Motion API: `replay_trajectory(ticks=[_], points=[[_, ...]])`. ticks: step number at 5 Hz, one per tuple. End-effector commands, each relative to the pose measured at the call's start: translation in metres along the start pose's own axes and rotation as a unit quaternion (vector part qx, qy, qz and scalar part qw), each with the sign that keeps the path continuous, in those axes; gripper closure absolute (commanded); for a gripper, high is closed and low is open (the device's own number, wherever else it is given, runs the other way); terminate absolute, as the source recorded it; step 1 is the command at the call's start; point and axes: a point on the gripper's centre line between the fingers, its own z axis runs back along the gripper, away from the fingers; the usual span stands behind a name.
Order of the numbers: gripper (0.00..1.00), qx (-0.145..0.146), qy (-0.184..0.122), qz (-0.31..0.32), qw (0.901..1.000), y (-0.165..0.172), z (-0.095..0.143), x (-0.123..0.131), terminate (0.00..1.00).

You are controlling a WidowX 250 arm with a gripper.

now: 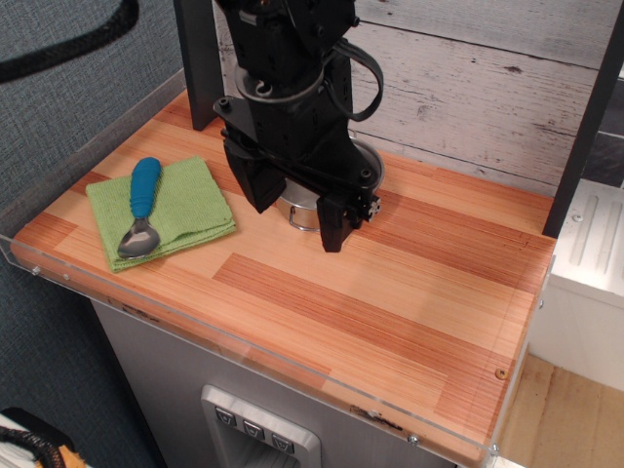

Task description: Spoon the mixture into the pot and smooth the surface with a spatula.

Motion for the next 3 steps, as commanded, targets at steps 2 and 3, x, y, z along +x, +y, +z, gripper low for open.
replay_trajectory(ticks=[2,3], points=[[0.0,-0.008,-0.001,0.051,0.9987,0.018,-0.001,0.005,0.0],[0.0,0.001,0.007,0.114,0.9934,0.046,-0.002,0.012,0.0]])
